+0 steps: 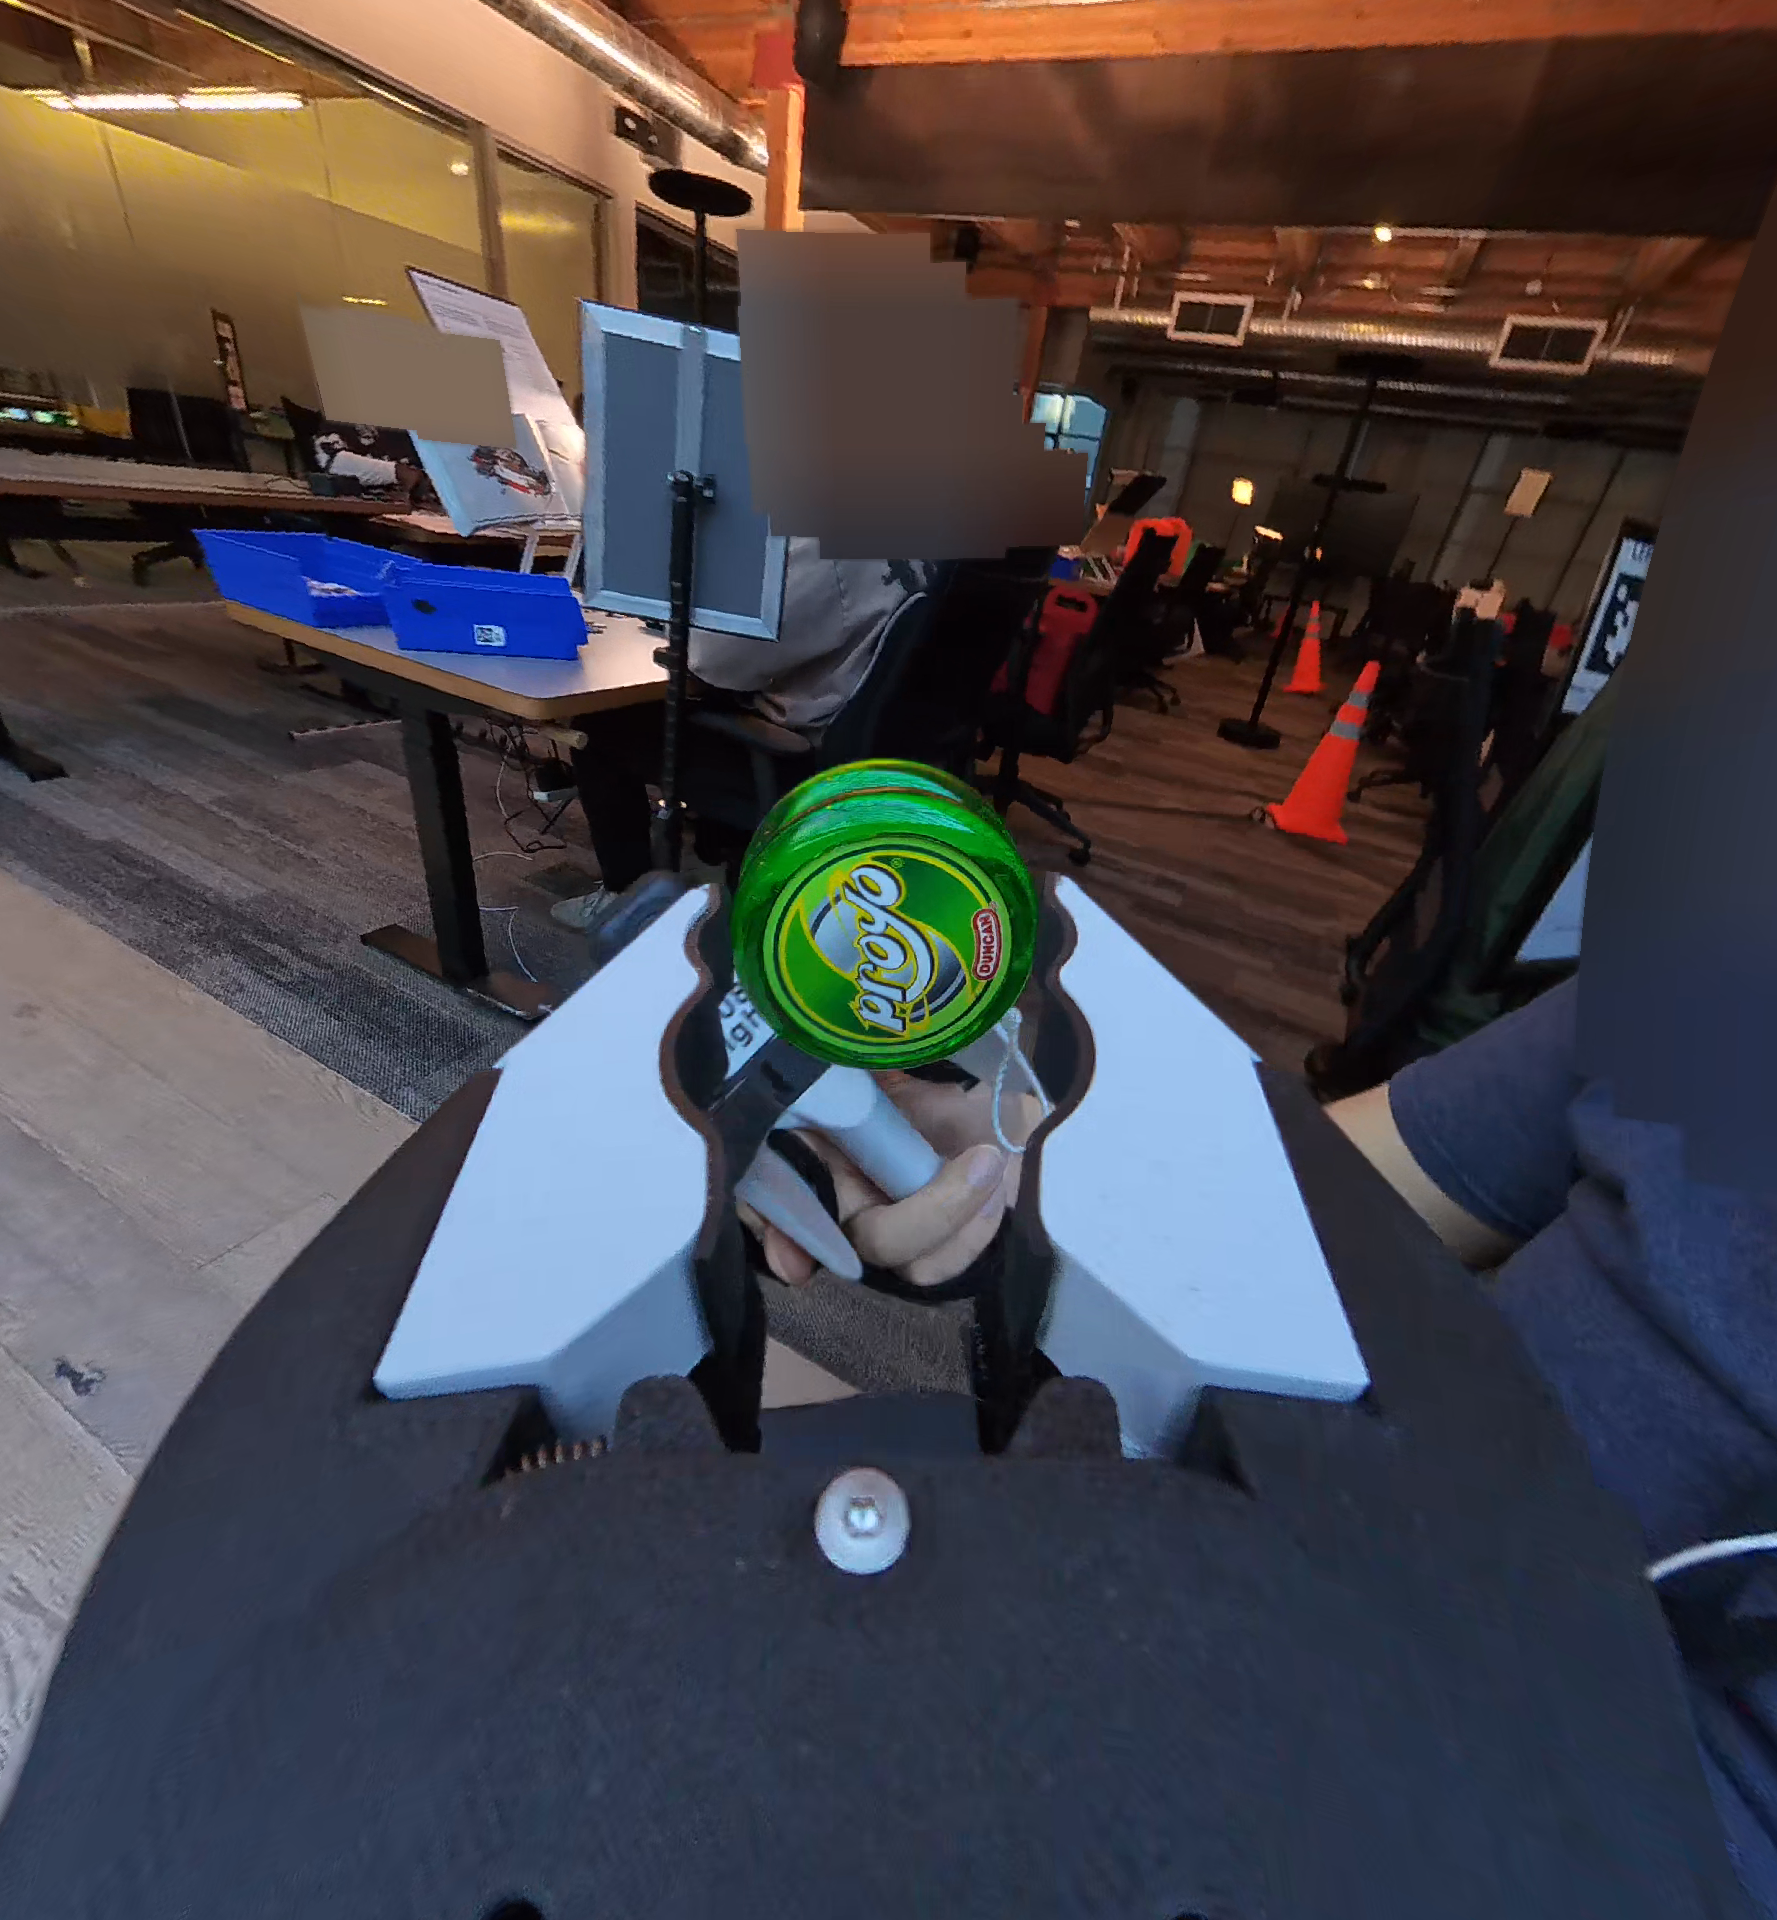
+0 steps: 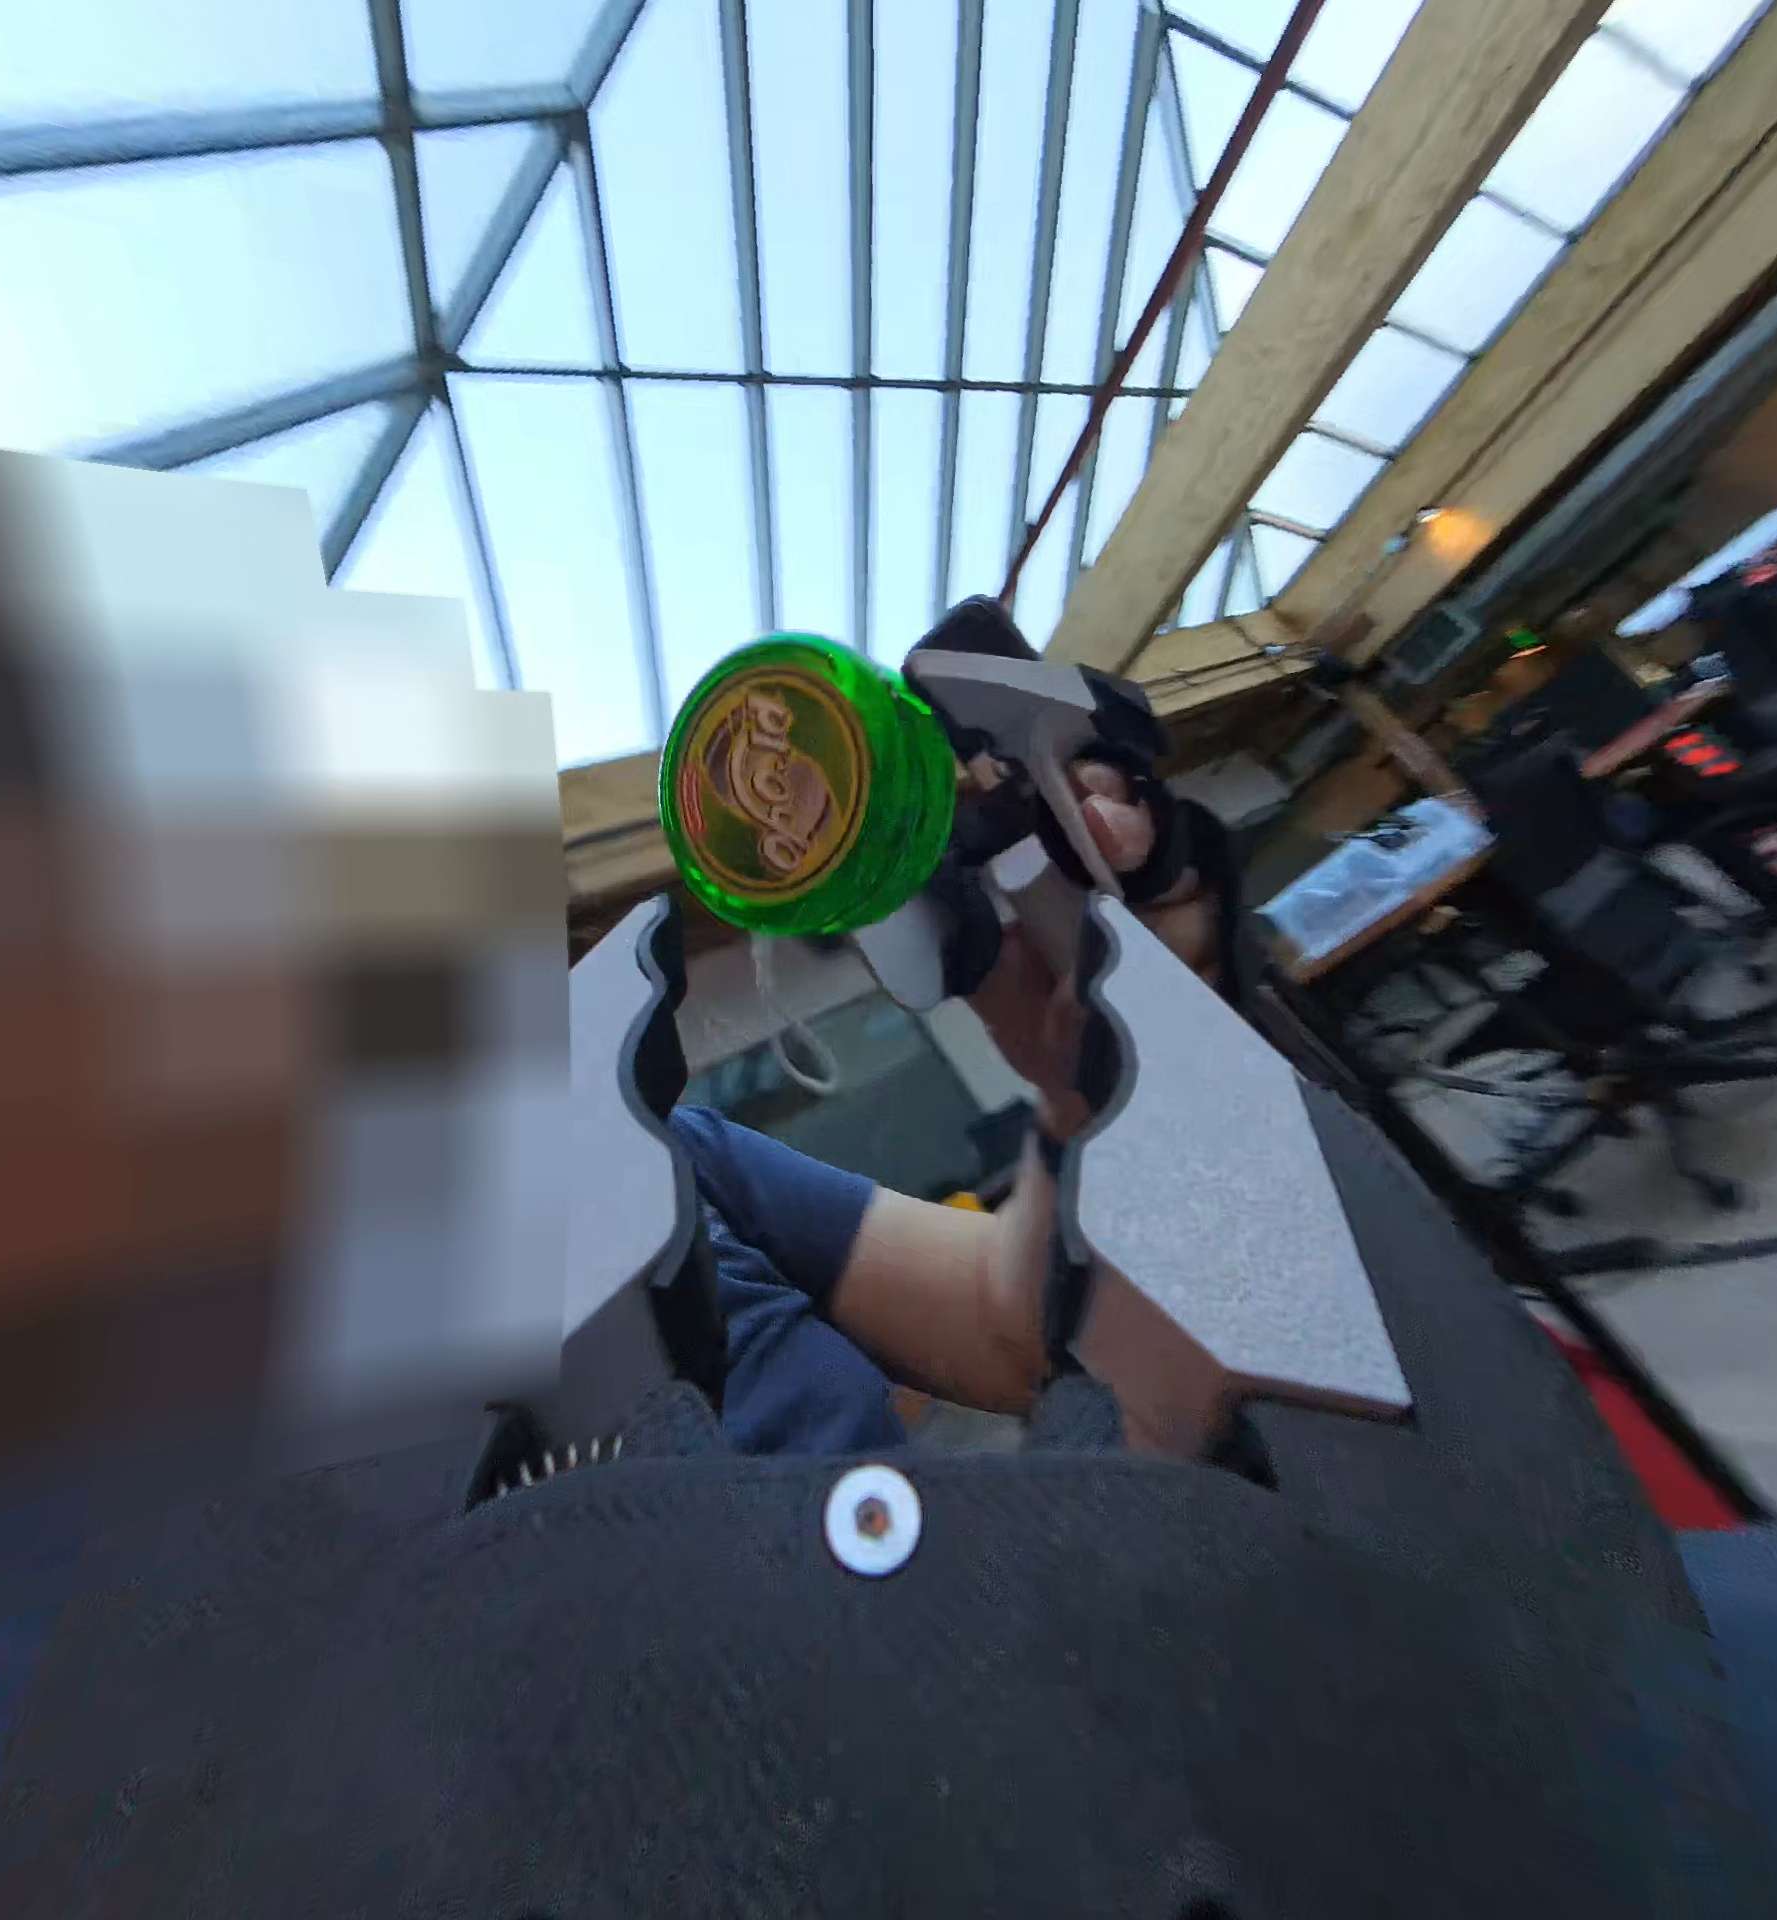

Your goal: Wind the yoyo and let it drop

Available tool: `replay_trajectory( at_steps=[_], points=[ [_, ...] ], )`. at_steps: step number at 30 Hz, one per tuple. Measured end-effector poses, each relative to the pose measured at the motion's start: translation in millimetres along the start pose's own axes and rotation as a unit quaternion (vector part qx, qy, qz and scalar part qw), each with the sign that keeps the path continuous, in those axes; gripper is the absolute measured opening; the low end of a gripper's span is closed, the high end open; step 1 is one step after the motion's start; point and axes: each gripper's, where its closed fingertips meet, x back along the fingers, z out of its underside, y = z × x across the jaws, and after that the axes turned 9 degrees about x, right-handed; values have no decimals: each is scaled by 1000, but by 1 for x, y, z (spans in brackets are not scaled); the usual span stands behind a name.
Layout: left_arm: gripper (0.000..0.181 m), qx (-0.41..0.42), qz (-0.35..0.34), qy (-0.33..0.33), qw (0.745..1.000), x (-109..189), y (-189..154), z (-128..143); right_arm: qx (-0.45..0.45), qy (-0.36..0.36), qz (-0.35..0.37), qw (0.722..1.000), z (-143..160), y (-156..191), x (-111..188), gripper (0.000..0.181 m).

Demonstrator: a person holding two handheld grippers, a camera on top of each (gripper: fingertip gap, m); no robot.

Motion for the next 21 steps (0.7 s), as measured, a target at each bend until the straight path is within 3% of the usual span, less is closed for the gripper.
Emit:
replay_trajectory(
  at_steps=[1, 3, 5, 7, 8, 11, 21],
  points=[
    [57, 14, -13, -17, 1000, 3, 6, -6, 63, 19, 46, 997, -3, -6, 5, 74],
    [57, 43, -39, -48, 997, 11, 16, -16, 209, 31, 141, 967, -19, -13, 16, 71],
    [57, 55, -67, -77, 993, 19, 25, -25, 352, 37, 204, 913, -32, -5, 20, 61],
    [57, 52, -105, -99, 988, 26, 35, -32, 446, 63, 212, 867, -27, 10, 11, 45],
    [57, 45, -123, -104, 986, 28, 39, -35, 463, 81, 204, 858, -19, 14, 3, 43],
    [56, 25, -150, -110, 982, 30, 41, -38, 437, 116, 203, 869, -2, 11, -11, 43],
    [57, 11, -141, -99, 985, 14, 30, -39, 362, 75, 163, 915, -2, 13, -12, 35]
  ],
)
